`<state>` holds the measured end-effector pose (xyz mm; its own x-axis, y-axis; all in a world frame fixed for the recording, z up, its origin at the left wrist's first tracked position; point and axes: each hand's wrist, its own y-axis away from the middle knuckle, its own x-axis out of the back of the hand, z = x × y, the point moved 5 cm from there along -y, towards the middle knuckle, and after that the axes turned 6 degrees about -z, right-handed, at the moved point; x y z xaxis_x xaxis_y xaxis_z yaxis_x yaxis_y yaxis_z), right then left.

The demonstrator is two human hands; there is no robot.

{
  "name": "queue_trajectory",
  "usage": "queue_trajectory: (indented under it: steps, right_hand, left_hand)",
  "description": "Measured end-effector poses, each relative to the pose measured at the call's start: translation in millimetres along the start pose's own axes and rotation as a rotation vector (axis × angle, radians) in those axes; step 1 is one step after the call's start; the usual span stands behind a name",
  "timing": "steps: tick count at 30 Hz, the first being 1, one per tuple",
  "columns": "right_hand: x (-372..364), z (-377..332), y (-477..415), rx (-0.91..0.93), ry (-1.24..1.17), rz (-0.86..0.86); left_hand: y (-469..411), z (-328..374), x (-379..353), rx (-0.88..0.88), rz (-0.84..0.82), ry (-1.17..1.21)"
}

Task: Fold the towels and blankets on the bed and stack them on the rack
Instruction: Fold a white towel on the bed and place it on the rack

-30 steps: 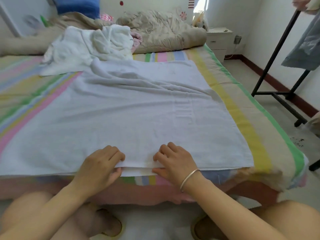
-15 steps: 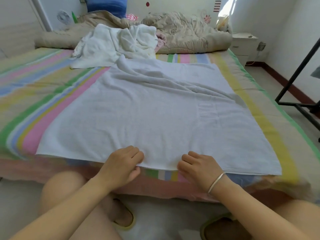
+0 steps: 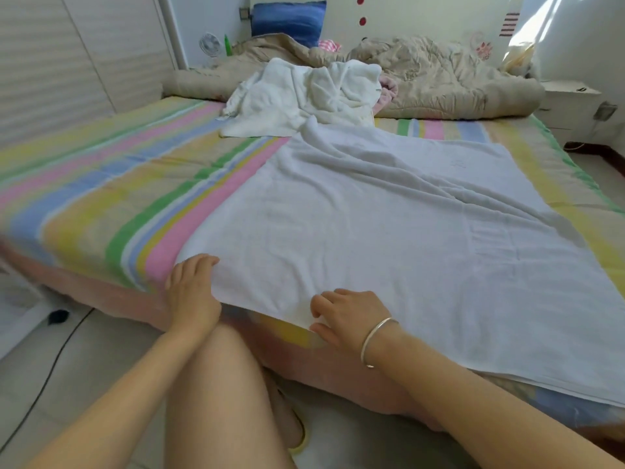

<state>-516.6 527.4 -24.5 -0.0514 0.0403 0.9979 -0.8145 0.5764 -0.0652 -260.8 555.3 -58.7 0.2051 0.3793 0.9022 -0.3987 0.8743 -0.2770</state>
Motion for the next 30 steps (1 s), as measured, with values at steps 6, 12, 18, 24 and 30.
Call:
queue_trajectory:
  steps: [6, 12, 18, 24, 30]
  right_hand:
    - [-6, -26, -42, -0.023, -0.049, -0.063]
    - [-10, -29, -52, -0.041, -0.094, -0.039]
    - [-16, -9, -53, -0.147, -0.311, -0.067]
    - [-23, 8, -48, -0.231, -0.481, -0.122]
    - [-10, 12, -34, -0.212, -0.487, -0.050]
  left_hand:
    - [0, -63, -4, 0.150, -0.001, 0.292]
    - [-12, -82, 12, 0.289, 0.112, 0.423]
    - [-3, -101, 15, 0.363, 0.122, 0.360]
    - [24, -99, 2, 0.226, 0.161, 0.286]
    - [15, -94, 3, 0.149, -0.024, 0.304]
